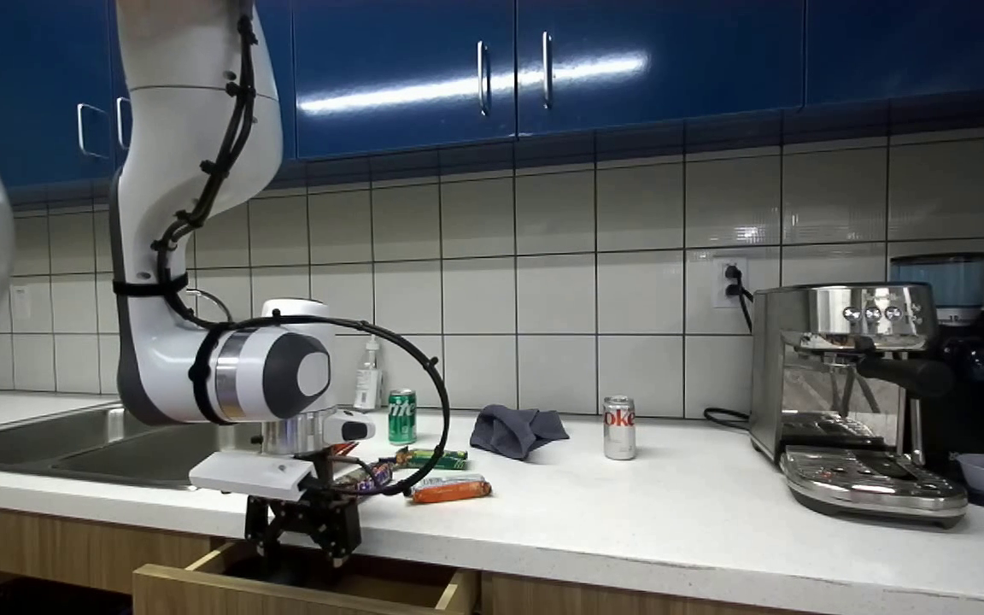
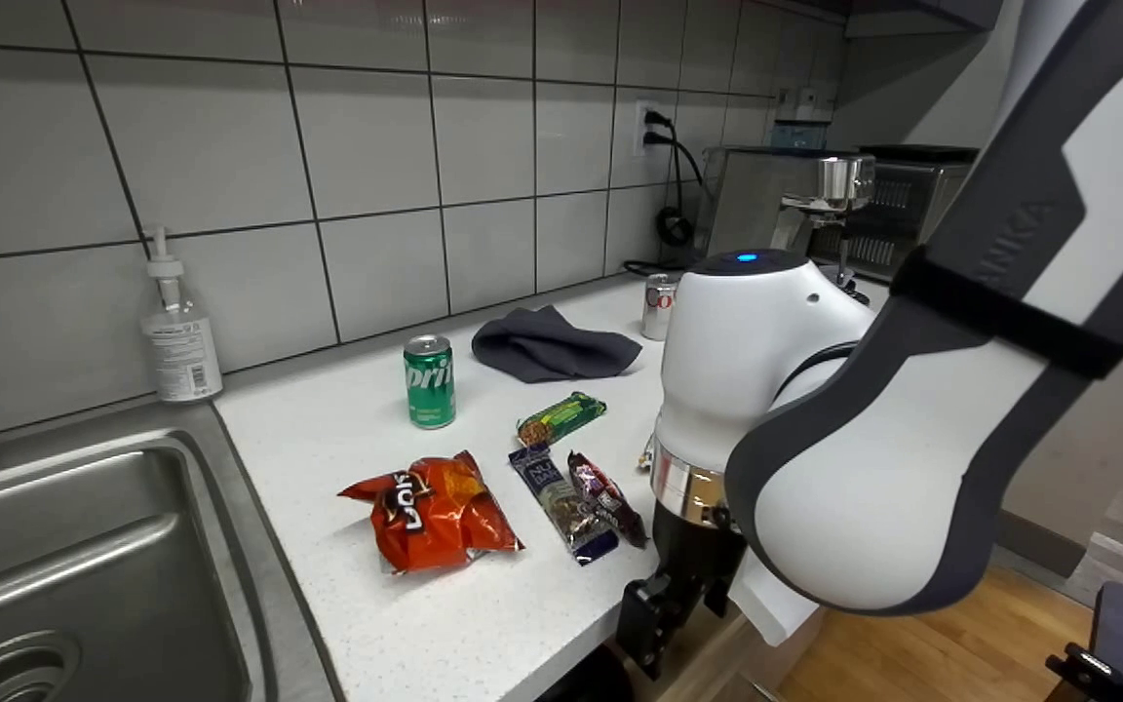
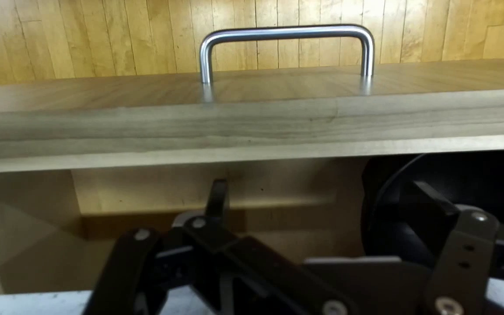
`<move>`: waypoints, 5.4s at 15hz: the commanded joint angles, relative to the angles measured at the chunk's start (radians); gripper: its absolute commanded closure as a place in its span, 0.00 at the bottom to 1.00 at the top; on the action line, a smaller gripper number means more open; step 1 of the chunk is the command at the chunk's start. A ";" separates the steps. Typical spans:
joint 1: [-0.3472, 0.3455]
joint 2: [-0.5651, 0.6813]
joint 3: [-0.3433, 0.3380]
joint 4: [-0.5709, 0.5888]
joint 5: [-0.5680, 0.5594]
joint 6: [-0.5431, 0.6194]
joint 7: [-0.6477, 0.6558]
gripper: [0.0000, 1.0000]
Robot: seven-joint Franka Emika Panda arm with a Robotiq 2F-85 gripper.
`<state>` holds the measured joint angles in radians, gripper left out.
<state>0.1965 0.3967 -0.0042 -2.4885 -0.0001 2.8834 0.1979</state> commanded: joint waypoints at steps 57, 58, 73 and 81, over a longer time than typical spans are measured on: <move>-0.101 -0.358 0.094 -0.192 0.188 -0.477 -0.015 0.00; -0.102 -0.376 0.089 -0.191 0.183 -0.488 0.004 0.00; -0.109 -0.407 0.078 -0.019 0.128 -0.502 0.147 0.00; -0.104 -0.325 0.069 0.096 0.072 -0.479 0.197 0.00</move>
<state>0.0962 0.0388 0.0648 -2.4400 0.1121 2.4109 0.3474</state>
